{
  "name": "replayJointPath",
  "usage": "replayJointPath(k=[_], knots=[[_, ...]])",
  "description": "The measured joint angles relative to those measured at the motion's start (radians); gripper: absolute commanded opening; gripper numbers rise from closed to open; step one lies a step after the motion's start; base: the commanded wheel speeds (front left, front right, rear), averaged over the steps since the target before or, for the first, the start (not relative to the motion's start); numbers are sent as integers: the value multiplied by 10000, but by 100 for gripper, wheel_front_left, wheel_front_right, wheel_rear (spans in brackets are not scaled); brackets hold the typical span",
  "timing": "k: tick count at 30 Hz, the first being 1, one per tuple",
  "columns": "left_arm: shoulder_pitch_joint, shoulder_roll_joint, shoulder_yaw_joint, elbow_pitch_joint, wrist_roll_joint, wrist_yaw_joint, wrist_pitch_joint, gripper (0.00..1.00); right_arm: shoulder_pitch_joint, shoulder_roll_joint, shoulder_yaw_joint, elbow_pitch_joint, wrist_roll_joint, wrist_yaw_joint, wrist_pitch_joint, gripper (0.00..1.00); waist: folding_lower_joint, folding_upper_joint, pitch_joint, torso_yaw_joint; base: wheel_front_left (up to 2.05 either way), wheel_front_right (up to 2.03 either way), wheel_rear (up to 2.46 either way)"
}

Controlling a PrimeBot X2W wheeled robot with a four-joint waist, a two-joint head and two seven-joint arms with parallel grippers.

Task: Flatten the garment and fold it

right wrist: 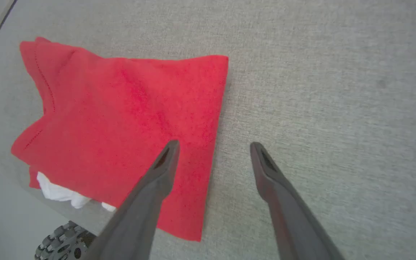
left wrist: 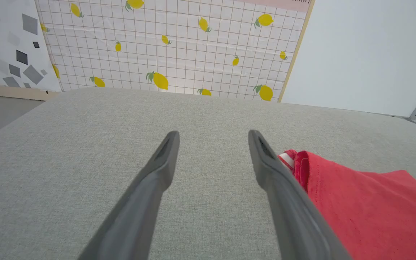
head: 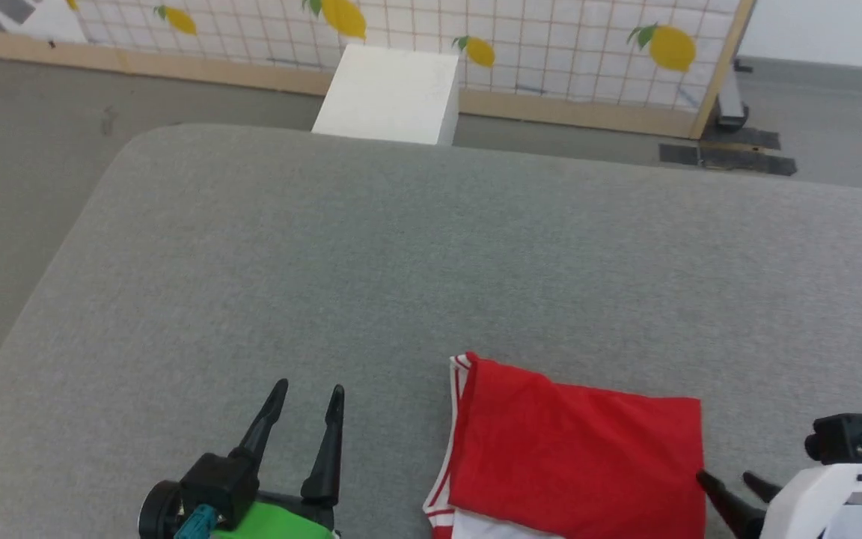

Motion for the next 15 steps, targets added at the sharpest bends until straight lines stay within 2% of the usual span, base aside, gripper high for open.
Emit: replayJointPath(k=[4, 11, 13, 15], knots=[[-181, -13, -123, 69, 8, -2, 0, 100, -414, 291, 56, 644, 368, 0, 849, 100, 0, 0, 251, 323, 0, 0, 0], [-347, -25, -245, 184, 10, -2, 0, 100, -979, 364, 663, 1593, 548, 0, 1292, 100, 0, 0, 556, 803, 0, 0, 0], [-352, -27, -268, 221, 10, -2, 0, 100, -1126, 261, 851, 1724, 533, 0, 1191, 0, 0, 0, 604, 880, 0, 0, 0], [-393, -27, -337, 301, 8, -2, 0, 100, -1265, 128, 1066, 1845, 370, 0, 897, 0, 0, 0, 642, 909, 0, 0, 0]])
